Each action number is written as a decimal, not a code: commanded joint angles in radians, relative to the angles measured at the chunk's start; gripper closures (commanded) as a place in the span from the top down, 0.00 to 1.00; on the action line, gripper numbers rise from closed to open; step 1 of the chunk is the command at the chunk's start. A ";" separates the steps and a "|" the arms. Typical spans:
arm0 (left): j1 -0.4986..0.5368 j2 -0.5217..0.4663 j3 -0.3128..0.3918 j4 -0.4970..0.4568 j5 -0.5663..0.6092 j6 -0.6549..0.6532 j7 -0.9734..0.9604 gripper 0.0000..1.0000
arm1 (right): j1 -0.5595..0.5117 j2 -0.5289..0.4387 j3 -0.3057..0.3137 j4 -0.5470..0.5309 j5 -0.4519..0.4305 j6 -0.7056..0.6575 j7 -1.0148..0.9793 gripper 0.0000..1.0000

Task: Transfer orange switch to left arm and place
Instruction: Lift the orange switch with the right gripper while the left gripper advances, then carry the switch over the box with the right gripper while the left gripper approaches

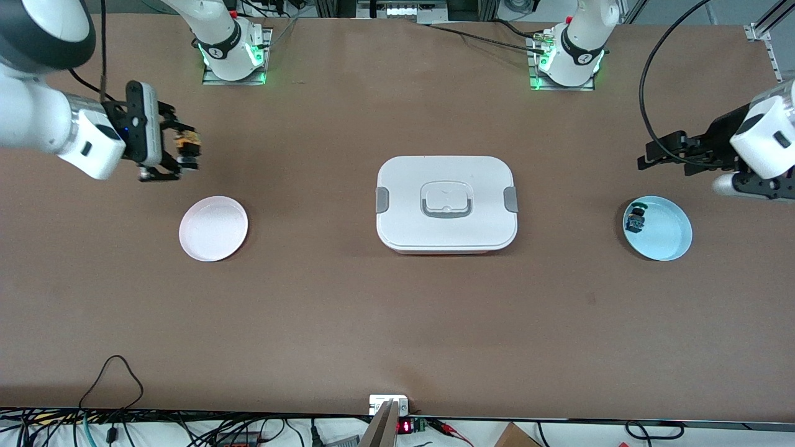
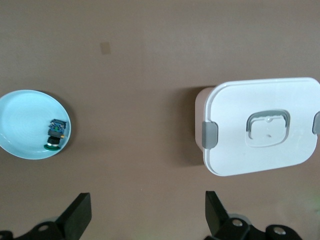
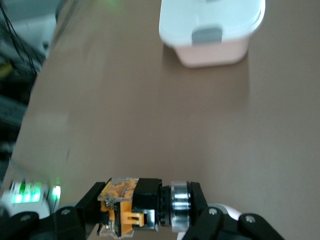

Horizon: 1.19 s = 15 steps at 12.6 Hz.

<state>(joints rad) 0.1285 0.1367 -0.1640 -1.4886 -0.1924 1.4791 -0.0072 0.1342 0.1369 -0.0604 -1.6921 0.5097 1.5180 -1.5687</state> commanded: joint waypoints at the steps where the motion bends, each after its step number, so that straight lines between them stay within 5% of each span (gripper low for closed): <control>1: 0.000 0.014 -0.034 0.040 -0.016 -0.040 0.016 1.00 | 0.036 0.055 0.005 0.019 0.229 0.052 0.012 0.00; 7: -0.001 0.018 -0.051 0.040 -0.051 -0.071 0.016 1.00 | 0.235 0.130 0.005 -0.011 0.734 0.359 0.016 0.00; 12: -0.007 0.049 -0.049 0.018 -0.263 -0.065 0.033 1.00 | 0.522 0.159 0.005 0.003 1.247 0.771 -0.111 0.00; 15: -0.007 0.046 -0.049 -0.053 -0.444 -0.065 0.041 1.00 | 0.628 0.179 0.005 0.031 1.446 0.887 -0.269 0.00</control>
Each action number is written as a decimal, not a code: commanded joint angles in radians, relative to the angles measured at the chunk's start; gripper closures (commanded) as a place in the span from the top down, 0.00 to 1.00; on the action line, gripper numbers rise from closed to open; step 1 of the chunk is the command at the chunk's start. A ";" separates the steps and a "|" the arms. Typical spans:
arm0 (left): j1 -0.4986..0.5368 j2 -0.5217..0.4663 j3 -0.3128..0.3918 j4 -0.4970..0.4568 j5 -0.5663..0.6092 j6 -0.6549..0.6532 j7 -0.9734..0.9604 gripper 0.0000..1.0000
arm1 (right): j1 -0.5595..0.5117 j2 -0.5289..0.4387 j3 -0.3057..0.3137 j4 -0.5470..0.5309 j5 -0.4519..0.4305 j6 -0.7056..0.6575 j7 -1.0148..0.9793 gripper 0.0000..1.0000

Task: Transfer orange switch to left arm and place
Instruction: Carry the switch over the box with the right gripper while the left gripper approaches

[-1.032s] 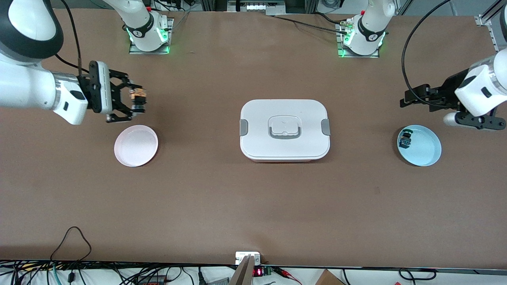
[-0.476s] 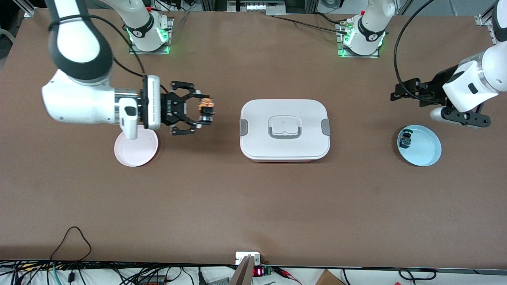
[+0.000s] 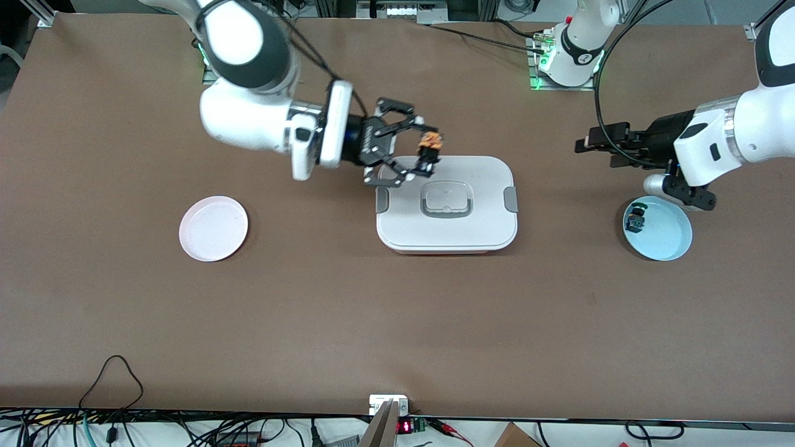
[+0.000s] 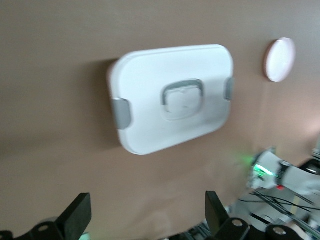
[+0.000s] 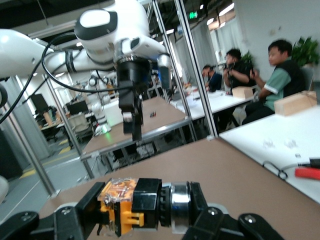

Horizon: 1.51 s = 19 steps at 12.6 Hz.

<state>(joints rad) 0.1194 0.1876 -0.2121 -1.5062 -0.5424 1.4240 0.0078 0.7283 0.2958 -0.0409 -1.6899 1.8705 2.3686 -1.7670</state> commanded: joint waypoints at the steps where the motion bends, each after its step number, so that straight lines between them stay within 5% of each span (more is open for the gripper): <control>1: 0.002 -0.005 0.000 -0.043 -0.143 -0.008 0.026 1.00 | 0.043 0.020 -0.014 0.032 0.101 0.037 -0.081 0.00; 10: -0.058 0.001 0.000 -0.239 -0.626 0.183 0.118 1.00 | 0.060 0.023 -0.014 0.036 0.108 0.044 -0.083 0.00; 19: -0.150 0.032 -0.001 -0.270 -0.847 0.312 0.156 1.00 | 0.060 0.023 -0.014 0.035 0.110 0.046 -0.077 0.00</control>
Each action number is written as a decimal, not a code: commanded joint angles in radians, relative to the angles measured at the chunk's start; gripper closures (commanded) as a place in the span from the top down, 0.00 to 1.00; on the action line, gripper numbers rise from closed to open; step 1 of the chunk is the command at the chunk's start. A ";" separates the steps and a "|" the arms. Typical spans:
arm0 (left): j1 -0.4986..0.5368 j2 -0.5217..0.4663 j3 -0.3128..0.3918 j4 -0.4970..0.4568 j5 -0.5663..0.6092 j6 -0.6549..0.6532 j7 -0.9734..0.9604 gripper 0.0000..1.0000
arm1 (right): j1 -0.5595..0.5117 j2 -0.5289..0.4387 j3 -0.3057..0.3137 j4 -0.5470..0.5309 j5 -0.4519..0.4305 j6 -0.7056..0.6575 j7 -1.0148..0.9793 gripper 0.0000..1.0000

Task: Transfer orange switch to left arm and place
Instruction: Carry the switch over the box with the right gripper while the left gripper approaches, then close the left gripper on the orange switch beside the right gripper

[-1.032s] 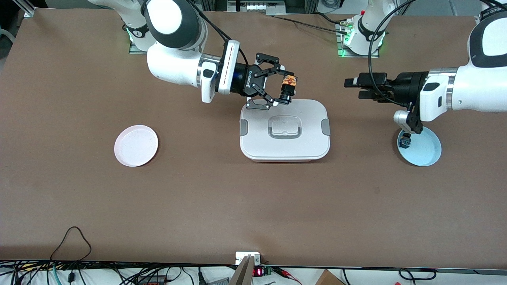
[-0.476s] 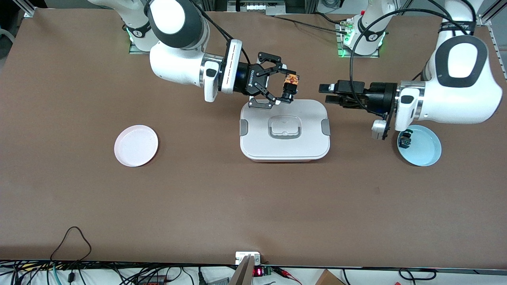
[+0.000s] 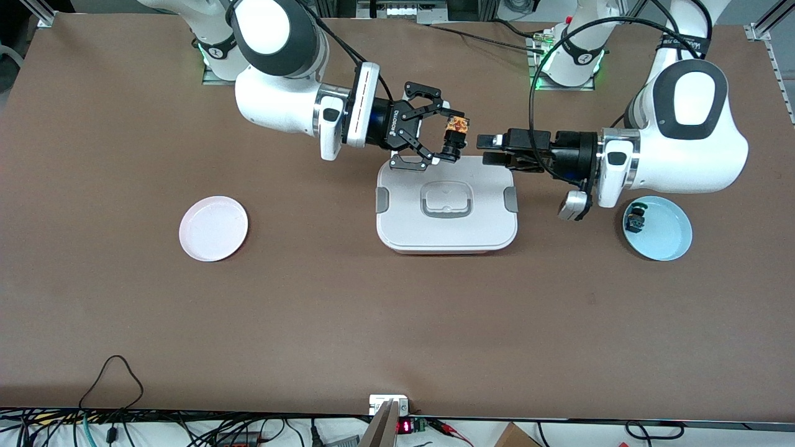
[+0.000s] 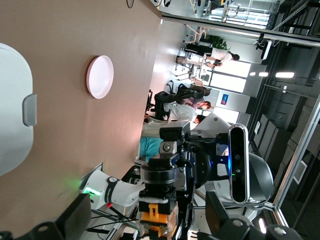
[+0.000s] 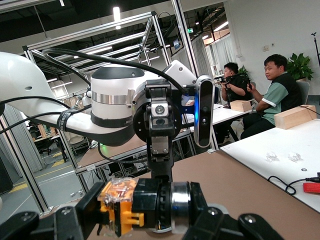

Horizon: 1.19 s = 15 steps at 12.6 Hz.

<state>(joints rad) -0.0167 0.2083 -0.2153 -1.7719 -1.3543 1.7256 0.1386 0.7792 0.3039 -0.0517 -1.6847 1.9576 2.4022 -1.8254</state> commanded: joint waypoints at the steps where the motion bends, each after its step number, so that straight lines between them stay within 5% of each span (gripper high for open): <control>1: -0.023 0.013 0.002 -0.004 -0.036 0.011 0.024 1.00 | 0.008 0.015 -0.003 0.030 0.023 0.011 -0.018 0.00; 15: -0.052 0.002 0.002 -0.101 -0.197 -0.009 0.015 1.00 | 0.005 0.018 -0.003 0.030 0.021 0.011 -0.022 0.00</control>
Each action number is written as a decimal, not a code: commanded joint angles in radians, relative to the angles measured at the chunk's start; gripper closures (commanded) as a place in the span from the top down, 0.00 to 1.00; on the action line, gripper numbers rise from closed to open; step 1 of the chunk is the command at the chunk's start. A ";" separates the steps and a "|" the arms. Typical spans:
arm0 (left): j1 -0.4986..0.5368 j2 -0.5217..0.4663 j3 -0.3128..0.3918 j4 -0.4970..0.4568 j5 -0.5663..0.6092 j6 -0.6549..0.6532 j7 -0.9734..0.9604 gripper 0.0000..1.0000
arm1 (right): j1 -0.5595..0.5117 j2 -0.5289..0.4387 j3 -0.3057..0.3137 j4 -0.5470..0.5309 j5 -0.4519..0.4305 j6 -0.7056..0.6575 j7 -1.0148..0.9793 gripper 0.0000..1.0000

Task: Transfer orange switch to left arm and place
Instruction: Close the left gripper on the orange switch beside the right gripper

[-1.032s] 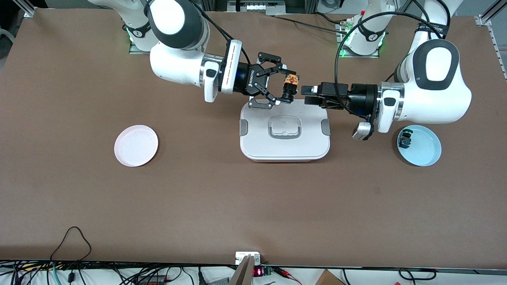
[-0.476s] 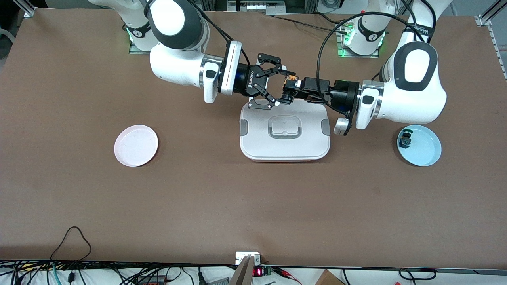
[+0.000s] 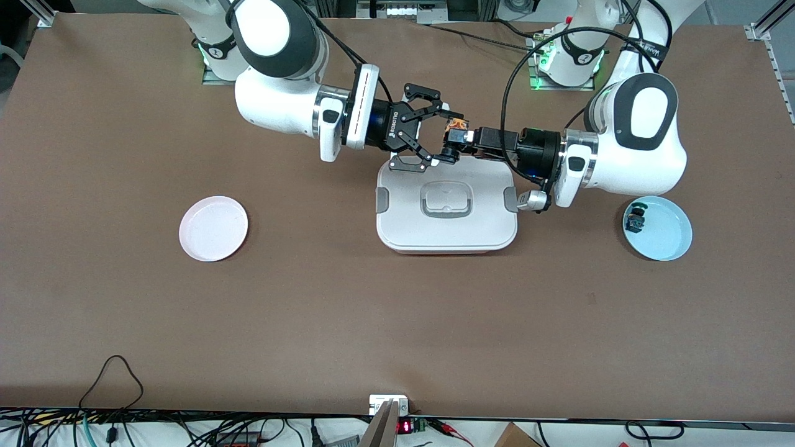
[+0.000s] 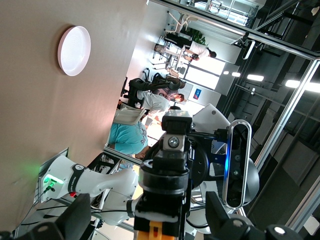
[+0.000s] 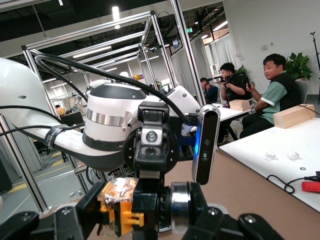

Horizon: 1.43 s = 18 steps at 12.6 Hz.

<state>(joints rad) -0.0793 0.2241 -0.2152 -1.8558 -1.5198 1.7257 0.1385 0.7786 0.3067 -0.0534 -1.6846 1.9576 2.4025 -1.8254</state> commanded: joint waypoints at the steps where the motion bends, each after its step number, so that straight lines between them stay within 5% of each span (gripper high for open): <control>1: 0.015 -0.014 0.004 -0.017 -0.031 -0.024 0.015 1.00 | 0.005 0.015 -0.002 0.028 0.021 0.010 -0.022 0.00; 7: 0.032 -0.015 0.004 -0.017 -0.037 -0.047 0.018 1.00 | 0.005 0.015 -0.002 0.028 0.021 0.010 -0.023 0.00; 10: 0.032 -0.015 0.004 -0.017 -0.054 -0.051 0.021 0.72 | 0.005 0.015 -0.003 0.028 0.020 0.010 -0.023 0.00; 11: 0.032 -0.015 0.004 -0.017 -0.054 -0.061 0.019 0.47 | 0.005 0.015 -0.002 0.028 0.020 0.010 -0.023 0.00; 18: 0.032 -0.015 0.004 -0.029 -0.054 -0.109 0.021 0.16 | 0.005 0.015 -0.003 0.028 0.020 0.010 -0.023 0.00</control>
<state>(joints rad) -0.0516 0.2242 -0.2078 -1.8619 -1.5474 1.6479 0.1500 0.7796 0.3066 -0.0525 -1.6842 1.9621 2.4009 -1.8247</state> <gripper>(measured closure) 0.652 0.273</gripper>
